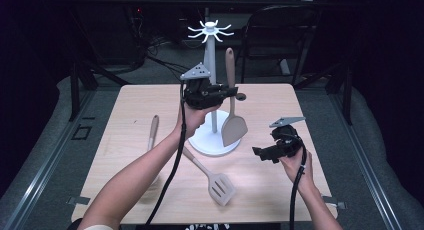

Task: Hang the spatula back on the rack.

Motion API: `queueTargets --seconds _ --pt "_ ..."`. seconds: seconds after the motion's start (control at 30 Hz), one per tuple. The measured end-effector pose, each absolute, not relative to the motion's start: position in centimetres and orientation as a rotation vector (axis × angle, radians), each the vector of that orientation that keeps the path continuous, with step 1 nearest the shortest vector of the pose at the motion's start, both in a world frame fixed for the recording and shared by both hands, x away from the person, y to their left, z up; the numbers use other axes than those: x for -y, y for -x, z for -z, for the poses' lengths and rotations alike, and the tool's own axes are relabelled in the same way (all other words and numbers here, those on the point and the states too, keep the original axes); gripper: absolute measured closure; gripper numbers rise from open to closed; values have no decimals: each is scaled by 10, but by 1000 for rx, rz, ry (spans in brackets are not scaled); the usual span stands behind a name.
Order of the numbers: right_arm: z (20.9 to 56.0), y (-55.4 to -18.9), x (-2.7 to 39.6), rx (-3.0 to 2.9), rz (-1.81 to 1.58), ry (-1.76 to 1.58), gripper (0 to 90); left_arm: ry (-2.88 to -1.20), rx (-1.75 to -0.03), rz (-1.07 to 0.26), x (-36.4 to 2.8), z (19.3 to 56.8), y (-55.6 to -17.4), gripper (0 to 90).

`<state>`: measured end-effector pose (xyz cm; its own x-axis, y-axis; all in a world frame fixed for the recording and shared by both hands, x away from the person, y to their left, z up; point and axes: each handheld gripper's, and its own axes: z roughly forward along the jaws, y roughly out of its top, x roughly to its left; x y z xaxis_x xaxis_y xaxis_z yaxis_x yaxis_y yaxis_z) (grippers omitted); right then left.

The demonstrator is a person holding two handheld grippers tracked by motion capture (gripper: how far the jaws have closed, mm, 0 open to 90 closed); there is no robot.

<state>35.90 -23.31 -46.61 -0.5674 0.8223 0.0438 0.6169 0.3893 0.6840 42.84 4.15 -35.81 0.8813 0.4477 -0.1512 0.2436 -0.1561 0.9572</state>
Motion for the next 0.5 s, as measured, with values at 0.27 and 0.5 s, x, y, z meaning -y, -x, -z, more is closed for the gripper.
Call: queueTargets --seconds 0.27,0.5 --pt "468 -360 231 -2366 -954 -1257 0 -1747 -532 -209 -46 346 -431 772" --pt "467 -359 231 -2365 -959 -1250 0 -1736 -552 -200 -46 344 -436 772"
